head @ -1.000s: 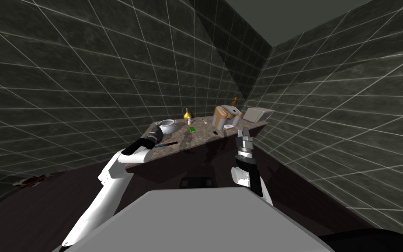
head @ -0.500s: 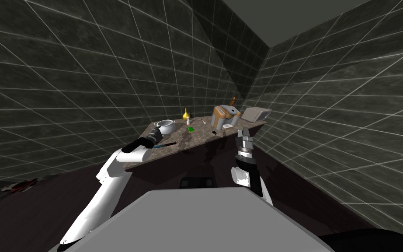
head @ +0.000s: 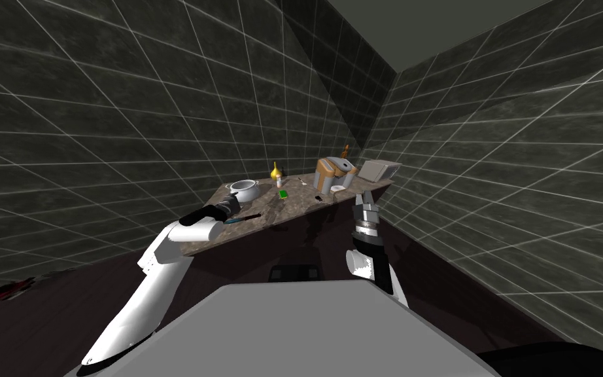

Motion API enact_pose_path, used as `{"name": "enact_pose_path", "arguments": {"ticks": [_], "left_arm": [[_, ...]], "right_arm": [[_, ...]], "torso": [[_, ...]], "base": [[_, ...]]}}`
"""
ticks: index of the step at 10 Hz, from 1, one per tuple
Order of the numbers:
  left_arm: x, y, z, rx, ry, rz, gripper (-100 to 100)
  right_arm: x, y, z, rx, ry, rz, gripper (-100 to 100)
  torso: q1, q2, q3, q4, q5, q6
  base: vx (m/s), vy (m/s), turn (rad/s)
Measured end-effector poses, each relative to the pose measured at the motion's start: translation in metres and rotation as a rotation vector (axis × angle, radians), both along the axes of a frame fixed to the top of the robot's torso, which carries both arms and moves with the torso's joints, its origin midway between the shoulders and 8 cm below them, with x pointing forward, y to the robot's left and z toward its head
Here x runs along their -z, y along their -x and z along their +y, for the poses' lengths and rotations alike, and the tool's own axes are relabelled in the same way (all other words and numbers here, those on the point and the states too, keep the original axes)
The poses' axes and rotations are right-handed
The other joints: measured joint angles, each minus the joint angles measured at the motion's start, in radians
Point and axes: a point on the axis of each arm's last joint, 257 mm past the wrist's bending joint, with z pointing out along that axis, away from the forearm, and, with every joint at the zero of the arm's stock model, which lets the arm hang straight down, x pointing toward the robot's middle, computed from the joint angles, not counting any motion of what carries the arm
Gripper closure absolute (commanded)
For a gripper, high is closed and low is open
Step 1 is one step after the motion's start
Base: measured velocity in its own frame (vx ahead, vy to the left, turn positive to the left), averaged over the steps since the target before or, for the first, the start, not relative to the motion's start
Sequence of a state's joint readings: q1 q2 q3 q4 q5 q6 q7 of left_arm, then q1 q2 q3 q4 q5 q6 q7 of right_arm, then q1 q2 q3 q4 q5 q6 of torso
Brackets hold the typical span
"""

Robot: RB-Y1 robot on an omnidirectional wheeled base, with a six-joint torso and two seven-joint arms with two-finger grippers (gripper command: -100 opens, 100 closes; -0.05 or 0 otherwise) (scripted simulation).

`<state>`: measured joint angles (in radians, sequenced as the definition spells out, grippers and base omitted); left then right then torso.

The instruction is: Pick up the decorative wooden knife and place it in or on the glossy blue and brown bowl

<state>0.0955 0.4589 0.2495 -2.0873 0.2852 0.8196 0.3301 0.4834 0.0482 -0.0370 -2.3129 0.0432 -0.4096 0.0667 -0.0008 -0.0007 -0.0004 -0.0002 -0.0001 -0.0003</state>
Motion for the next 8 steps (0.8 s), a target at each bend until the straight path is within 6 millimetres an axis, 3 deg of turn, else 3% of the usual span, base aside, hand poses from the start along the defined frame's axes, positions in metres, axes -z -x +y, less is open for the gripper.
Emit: {"name": "enact_pose_path", "arguments": {"ticks": [8], "left_arm": [[0.047,0.029,0.034,-0.095,0.068,0.206,-100]], "right_arm": [[0.000,0.000,0.000,0.000,0.000,0.000,0]], "torso": [[0.000,-0.001,0.000,0.000,0.000,0.000]], "base": [[0.017,-0.018,-0.064]]}}
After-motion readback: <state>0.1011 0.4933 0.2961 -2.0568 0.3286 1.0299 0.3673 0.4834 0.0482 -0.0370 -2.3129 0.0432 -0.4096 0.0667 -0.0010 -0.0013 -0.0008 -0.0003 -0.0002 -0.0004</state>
